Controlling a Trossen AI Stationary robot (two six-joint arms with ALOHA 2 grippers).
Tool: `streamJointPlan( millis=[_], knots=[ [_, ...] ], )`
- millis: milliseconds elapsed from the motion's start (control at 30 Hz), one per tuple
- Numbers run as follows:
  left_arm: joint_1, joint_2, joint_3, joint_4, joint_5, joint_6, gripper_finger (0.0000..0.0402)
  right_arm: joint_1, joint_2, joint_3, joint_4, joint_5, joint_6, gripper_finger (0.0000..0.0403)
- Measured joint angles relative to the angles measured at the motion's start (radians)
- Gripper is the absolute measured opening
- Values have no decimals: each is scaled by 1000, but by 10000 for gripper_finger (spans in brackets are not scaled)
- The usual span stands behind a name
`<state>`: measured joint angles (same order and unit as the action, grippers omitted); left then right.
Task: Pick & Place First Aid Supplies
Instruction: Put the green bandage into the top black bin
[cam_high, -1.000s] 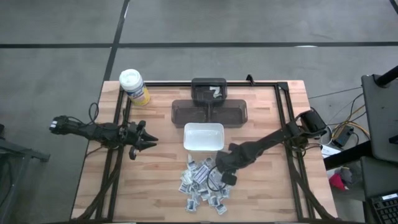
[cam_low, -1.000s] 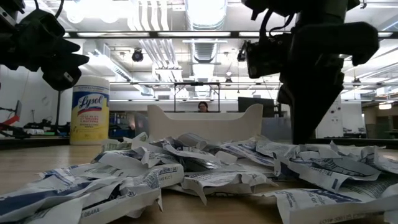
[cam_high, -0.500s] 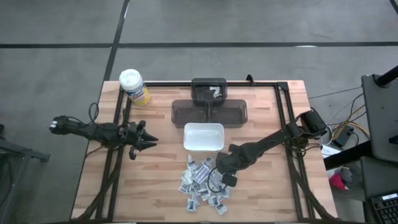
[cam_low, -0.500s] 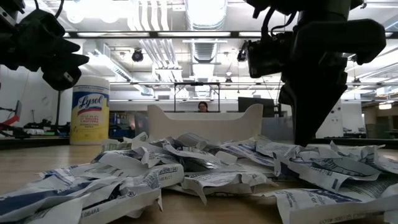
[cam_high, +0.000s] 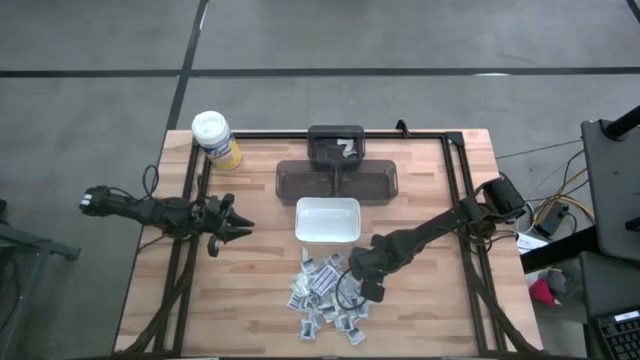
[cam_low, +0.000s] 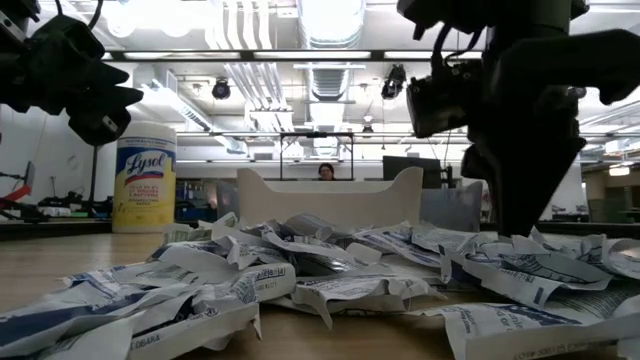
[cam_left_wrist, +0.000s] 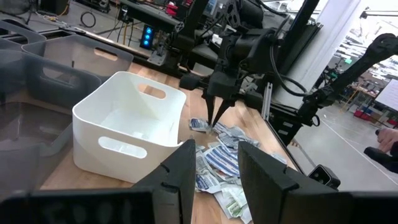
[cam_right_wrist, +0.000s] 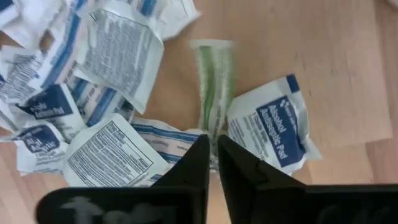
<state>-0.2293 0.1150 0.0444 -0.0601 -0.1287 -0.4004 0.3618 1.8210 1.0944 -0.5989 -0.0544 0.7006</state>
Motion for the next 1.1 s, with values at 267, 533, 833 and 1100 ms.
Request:
streamJointPlan(
  millis=[267,533,833,1100],
  knots=[
    [0,0,0,0,0,0,115,1,0,-4,1,-7,16,87],
    [0,0,0,0,0,0,115,1,-8,-4,5,-6,25,91],
    [0,0,0,0,0,0,115,1,-55,-4,10,3,-8,79],
    [0,0,0,0,0,0,115,-2,-61,-2,23,39,-88,80]
  ],
)
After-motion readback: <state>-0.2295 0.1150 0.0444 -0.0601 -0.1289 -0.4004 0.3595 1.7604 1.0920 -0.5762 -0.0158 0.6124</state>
